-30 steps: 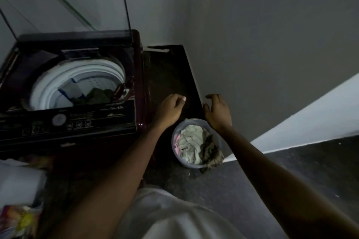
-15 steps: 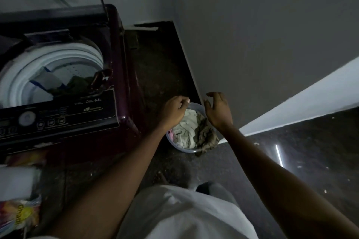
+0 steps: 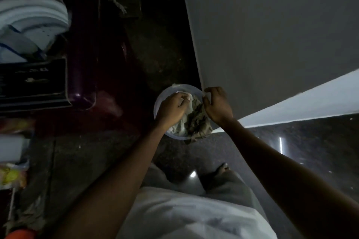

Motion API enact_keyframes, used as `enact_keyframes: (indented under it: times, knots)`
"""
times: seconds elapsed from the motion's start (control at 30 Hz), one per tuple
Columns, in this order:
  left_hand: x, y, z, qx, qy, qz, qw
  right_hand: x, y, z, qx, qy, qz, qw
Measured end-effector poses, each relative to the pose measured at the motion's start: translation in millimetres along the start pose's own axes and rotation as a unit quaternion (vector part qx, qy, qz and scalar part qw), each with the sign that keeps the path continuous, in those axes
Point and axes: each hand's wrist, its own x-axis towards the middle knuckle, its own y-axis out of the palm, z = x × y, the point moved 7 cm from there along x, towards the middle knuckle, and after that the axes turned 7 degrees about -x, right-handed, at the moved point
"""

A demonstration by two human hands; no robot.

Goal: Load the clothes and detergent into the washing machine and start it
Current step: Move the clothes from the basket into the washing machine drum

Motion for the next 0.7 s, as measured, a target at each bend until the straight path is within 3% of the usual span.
enact_keyframes:
  times: [0.2, 0.4, 0.53, 0.7]
  knots:
    - [35.8, 77.4, 88.4, 0.047, -0.045, 0.023, 0.998, 25.8, 82.7, -75.0, -0.052, -0.016, 0.089, 0.995]
    - [71.7, 156.9, 211.9, 0.123, -0.089, 0.075, 0.986, 31.4, 206.1, -162.0, -0.136, 0.066, 0.177, 0.973]
    - [88.0, 191.7, 275.0, 0.126, -0.12, 0.112, 0.978, 24.2, 267.5, -199.8, -0.106, 0.151, 0.181, 0.966]
    - [86.6, 177.7, 280.1, 0.102, -0.126, 0.073, 0.984, 20.3, 268.9, -195.0, -0.083, 0.195, 0.17, 0.962]
